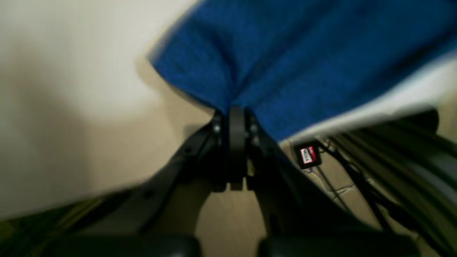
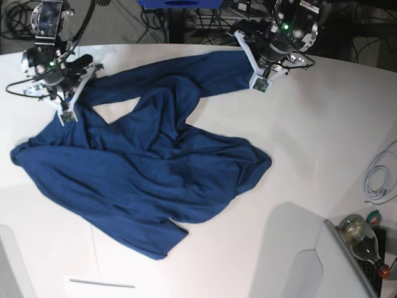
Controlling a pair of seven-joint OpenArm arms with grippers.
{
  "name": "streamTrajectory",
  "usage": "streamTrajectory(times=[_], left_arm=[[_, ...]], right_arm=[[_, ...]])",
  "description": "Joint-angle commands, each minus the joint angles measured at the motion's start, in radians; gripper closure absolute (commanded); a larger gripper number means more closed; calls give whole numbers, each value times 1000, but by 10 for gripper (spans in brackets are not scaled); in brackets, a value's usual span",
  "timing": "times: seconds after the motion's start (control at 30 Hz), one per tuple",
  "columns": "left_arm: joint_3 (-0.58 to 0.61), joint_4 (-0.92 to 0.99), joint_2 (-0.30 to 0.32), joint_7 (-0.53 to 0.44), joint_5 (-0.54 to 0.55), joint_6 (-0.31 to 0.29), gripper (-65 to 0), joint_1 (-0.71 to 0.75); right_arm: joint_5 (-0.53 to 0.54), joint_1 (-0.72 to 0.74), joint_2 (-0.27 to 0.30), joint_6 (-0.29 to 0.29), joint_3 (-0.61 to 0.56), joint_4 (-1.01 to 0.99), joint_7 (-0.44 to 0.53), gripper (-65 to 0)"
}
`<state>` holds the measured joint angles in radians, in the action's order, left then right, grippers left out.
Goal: Layout the t-shirt on the table in an organized manner, then fold the t-shirt properly
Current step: 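Raise both grippers holding shirt edges and shake the shirt, then release the shirt with the left gripper and regrasp it with the right gripper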
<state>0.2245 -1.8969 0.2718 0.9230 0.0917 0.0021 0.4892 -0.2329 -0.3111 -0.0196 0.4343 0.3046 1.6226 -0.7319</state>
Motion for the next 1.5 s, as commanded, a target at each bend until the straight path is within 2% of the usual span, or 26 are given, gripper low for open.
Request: streamTrajectory(times=[0.0,0.1,0.23,0.37,0.47,0.53,0.63,0.73,0.8,0.9,0.97,1.0,1.1,1.13,1.2,1.27,1.3,1.37,1.47], left_arm=[[-1,-72,2,-15,0,2,0,-24],[3,-102,-9,23,1,-1,0,-88],[69,-99,-55,21,3,-75,0,-234],[79,-65,-190,18,3,-93,0,-419],[74,29,-297,-6,1,-93,0,-567],[72,152,-352,-88,-5,-90,0,-659],[72,445,-411,-258,-4,-89,0,-786],[71,724,-429,-443,3,-87,0,-884],[71,882,-429,-571,18,-44,0,-941],[71,1081,-429,-757,151,51,0,-1018],[71,1183,-428,-864,267,95,0,-1056],[74,1219,-423,-899,308,109,-26,-1068],[75,1293,-406,-970,346,128,-286,-1090],[77,1299,-405,-979,346,126,-369,-1090],[77,1296,-391,-982,346,124,-520,-1085],[74,1285,-369,-982,352,124,-622,-1078],[74,1267,-349,-979,354,124,-650,-1056],[72,1192,-322,-979,354,124,-650,-995],[72,1009,-239,-977,356,128,-650,-832]], right_arm=[[2,0,7,-4,3,52,4,-8],[2,-3,8,-4,3,137,-54,-8],[0,14,17,-4,3,232,-122,-8],[0,59,48,-4,-5,284,-248,-8],[0,108,83,-4,-5,282,-308,-8],[0,151,99,-4,-5,281,-325,-8],[0,247,117,-4,-5,241,-334,-8],[0,381,125,-4,1,112,-326,-8],[5,467,146,-4,-3,-15,-294,-12],[2,590,154,-4,1,-241,-211,-27],[0,625,178,-4,1,-333,-197,-113],[0,628,185,-4,-3,-345,-197,-173],[0,608,188,-4,-5,-347,-197,-362],[0,591,189,-4,0,-342,-193,-396],[5,537,191,-1,3,-281,-180,-381],[5,442,185,27,-9,-178,-142,-368],[5,393,174,71,-31,-117,-113,-366],[2,310,149,148,-94,-26,-76,-366],[2,241,111,151,-186,34,-36,-366]])
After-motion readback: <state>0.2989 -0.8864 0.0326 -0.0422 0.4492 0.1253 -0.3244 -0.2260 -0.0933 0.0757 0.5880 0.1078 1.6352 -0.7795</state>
